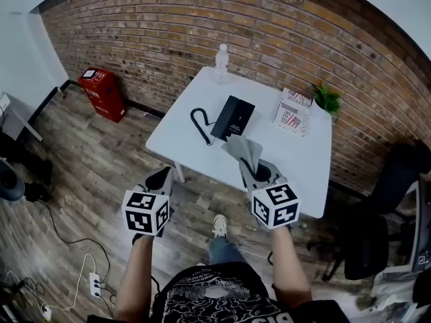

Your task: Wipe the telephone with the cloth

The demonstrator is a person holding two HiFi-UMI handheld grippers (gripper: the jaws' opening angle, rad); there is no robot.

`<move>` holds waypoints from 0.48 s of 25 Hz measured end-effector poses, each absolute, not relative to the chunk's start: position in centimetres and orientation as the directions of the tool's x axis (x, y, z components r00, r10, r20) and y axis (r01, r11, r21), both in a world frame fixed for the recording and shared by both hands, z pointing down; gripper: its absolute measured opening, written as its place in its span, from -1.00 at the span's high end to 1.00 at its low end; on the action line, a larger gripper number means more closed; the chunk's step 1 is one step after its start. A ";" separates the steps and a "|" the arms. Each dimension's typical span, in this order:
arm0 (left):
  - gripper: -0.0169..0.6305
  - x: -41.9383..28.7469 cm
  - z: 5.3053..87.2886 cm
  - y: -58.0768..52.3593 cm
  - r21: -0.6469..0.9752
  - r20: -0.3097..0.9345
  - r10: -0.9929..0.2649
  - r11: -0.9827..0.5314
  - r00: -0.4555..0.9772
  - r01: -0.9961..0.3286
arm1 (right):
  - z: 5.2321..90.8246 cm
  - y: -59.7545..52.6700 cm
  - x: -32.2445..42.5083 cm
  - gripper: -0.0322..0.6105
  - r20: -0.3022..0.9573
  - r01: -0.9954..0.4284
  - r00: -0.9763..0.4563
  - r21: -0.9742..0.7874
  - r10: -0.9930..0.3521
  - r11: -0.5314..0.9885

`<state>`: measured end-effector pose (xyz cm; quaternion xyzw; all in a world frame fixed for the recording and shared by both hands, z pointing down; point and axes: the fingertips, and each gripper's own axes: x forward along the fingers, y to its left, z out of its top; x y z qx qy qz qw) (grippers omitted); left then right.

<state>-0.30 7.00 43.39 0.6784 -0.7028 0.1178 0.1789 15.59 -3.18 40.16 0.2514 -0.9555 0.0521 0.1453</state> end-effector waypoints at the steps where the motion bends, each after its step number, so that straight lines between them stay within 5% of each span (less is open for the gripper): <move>1: 0.93 -0.6 43.4 6.1 0.076 0.413 -0.911 0.050 -0.015 -0.996 | 40.2 -4.1 15.2 0.86 0.301 -0.495 -0.833 -0.030 -0.464 0.868; 12: 0.93 -4.2 44.7 -6.5 0.085 0.447 -0.894 0.061 -0.016 -0.994 | 40.5 -17.4 11.1 0.86 0.313 -0.485 -0.837 -0.045 -0.449 0.873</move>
